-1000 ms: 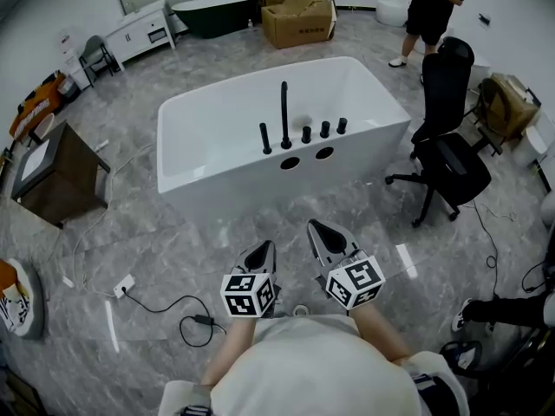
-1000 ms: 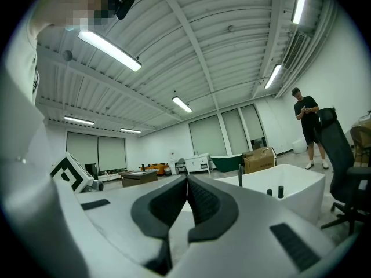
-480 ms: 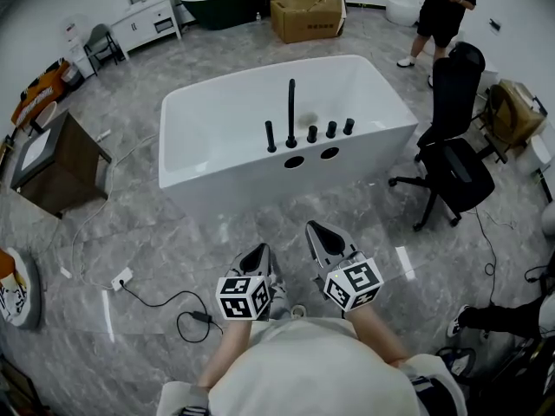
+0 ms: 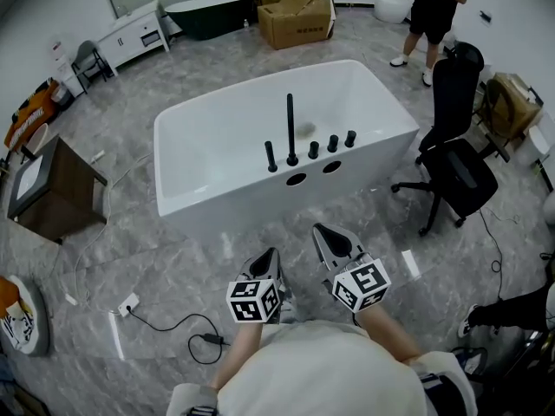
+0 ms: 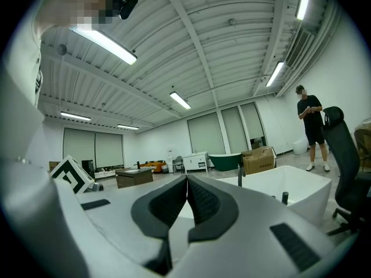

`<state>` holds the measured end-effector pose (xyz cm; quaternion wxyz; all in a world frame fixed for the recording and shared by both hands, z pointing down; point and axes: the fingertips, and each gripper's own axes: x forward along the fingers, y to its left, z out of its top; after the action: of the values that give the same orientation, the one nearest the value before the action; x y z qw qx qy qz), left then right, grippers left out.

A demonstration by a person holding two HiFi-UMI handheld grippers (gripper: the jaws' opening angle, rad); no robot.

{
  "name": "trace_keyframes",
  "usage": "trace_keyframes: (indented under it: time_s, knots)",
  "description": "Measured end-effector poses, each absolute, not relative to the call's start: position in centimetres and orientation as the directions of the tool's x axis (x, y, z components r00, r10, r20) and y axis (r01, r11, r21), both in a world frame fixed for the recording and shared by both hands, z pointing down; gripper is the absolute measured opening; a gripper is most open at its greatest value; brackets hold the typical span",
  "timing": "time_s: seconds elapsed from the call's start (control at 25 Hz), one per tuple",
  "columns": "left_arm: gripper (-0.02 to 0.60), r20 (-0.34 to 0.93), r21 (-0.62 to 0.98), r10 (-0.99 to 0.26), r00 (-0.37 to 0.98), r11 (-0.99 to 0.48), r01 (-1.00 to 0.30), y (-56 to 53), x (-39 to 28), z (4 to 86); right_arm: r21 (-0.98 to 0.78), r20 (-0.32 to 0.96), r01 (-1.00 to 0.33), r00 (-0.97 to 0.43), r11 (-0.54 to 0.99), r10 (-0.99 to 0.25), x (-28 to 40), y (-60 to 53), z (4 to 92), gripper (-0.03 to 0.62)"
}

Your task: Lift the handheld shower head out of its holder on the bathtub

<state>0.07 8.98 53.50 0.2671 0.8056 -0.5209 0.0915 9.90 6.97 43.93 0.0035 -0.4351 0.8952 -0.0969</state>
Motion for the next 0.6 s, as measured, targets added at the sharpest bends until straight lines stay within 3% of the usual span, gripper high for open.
trace_keyframes:
  time_s: [0.6]
  knots:
    - [0.02, 0.404, 0.345, -0.788, 0.465, -0.34, -0.875, -4.9, -4.1, 52.4, -0.135, 0.085, -0.797, -0.601, 0.589, -0.794, 5.6, -7.3, 43.1, 0.02]
